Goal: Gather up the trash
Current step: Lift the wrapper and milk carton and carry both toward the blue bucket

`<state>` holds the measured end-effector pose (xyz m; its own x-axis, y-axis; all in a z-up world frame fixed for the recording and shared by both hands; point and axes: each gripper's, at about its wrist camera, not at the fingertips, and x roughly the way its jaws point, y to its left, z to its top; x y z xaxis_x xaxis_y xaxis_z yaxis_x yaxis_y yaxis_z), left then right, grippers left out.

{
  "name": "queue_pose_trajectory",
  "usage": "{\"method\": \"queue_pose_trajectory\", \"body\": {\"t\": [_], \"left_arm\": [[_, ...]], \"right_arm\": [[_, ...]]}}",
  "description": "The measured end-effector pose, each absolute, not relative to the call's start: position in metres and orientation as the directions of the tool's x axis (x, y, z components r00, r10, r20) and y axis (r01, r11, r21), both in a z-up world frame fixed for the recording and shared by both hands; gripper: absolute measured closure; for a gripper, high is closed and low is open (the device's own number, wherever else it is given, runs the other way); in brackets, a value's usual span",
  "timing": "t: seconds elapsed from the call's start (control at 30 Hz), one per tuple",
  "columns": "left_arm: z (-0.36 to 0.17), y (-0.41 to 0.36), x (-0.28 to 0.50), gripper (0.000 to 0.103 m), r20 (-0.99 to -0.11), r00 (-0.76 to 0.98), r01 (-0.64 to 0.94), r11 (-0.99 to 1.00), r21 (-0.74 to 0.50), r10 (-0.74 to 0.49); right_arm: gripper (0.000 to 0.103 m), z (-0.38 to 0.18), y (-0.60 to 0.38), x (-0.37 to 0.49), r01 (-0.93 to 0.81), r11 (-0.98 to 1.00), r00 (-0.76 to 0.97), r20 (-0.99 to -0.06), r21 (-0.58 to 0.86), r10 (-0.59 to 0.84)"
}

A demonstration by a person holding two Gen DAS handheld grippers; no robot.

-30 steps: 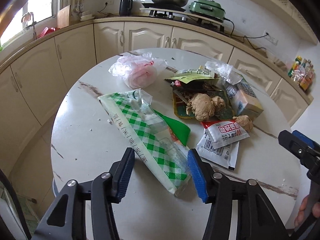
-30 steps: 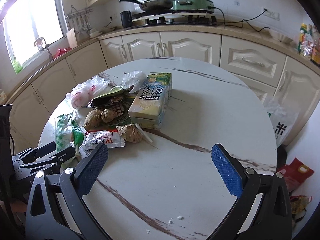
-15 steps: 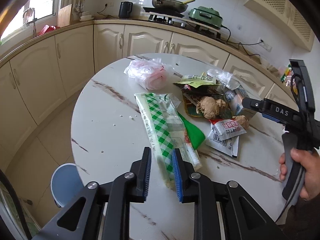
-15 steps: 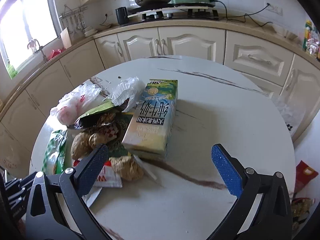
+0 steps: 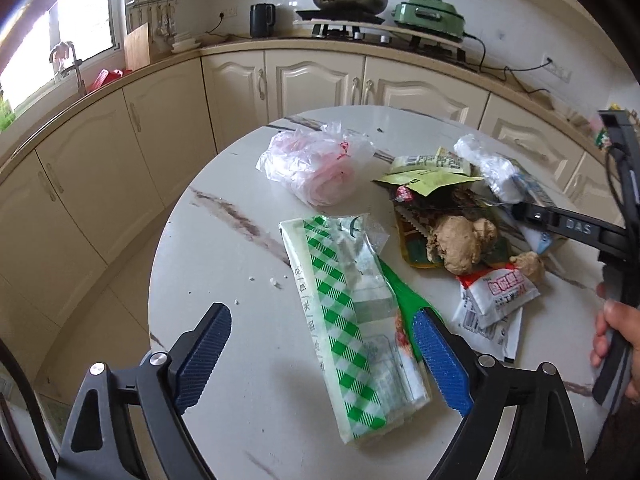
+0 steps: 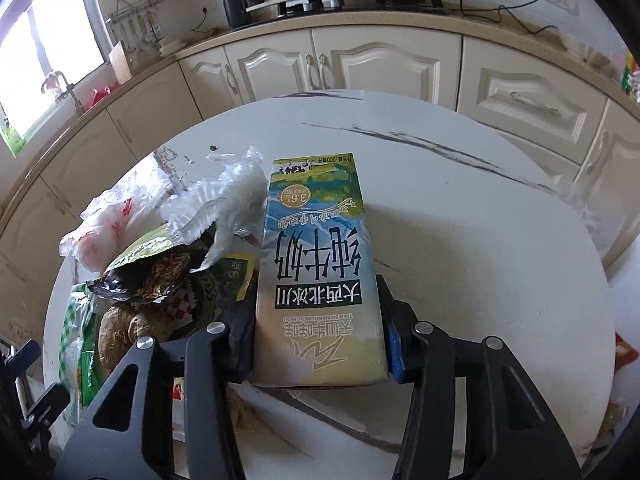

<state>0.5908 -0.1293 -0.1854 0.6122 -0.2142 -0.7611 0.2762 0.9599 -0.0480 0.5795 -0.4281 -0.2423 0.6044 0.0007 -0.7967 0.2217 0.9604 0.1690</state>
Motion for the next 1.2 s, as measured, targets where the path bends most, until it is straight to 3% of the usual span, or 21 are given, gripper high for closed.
{"method": "queue_pose_trajectory", "body": {"t": [0.4,0.67,1.2], "left_arm": [[-0.193,-0.169,0.635,0.007,-0.835,0.528,0.243,0.97,-0.022,-0.152],[-0.194,-0.157,0.625,0.041,-0.799,0.563,0.29,0.956,-0.049,-0.212],[-0.17,-0.102,0.58,0.044,-0.735,0.593,0.308,0.936,-0.169,-0.328]], "right_arm": [[0.057,-0.228,-0.427,0.552,0.149,0.975,0.645,-0.763,0.167,0.033],[0.057,-0.22,-0.427,0.539,0.107,0.973,0.674,-0.734,0.204,0.079],[0.057,-0.193,-0.414,0.496,0.084,0.967,0.719,-0.686,0.24,0.108]]}}
